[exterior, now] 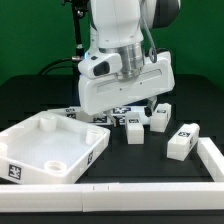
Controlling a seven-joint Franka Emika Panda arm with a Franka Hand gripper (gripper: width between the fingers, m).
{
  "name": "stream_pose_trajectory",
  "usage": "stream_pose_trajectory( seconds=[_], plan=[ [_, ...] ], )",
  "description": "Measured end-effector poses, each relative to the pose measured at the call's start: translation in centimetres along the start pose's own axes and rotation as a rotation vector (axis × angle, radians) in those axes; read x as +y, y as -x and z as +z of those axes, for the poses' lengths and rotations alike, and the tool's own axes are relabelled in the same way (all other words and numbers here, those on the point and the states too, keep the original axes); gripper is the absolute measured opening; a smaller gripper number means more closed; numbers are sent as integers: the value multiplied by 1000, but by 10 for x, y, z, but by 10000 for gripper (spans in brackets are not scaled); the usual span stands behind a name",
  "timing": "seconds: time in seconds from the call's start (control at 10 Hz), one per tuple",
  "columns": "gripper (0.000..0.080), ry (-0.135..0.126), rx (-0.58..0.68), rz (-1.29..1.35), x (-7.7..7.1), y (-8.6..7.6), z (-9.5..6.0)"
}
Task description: Assemble desk
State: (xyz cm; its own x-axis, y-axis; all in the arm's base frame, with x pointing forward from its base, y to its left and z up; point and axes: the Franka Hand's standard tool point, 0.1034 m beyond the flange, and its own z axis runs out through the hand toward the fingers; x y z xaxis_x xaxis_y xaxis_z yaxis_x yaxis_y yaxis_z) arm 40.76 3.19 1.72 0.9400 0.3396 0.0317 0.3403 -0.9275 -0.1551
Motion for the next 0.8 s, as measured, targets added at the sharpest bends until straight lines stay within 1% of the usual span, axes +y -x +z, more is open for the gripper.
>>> stream_pose_trajectory(
  seconds=[0.1,0.3,0.6,0.7,0.8],
  plan=[
    [636,0,0,0,0,0,0],
    [285,0,0,0,0,0,0],
    [284,1,1,1,0,0,-1],
    [284,19,21,120,-2,8,-5],
    [284,24,10,158,-5,23,-7]
  ],
)
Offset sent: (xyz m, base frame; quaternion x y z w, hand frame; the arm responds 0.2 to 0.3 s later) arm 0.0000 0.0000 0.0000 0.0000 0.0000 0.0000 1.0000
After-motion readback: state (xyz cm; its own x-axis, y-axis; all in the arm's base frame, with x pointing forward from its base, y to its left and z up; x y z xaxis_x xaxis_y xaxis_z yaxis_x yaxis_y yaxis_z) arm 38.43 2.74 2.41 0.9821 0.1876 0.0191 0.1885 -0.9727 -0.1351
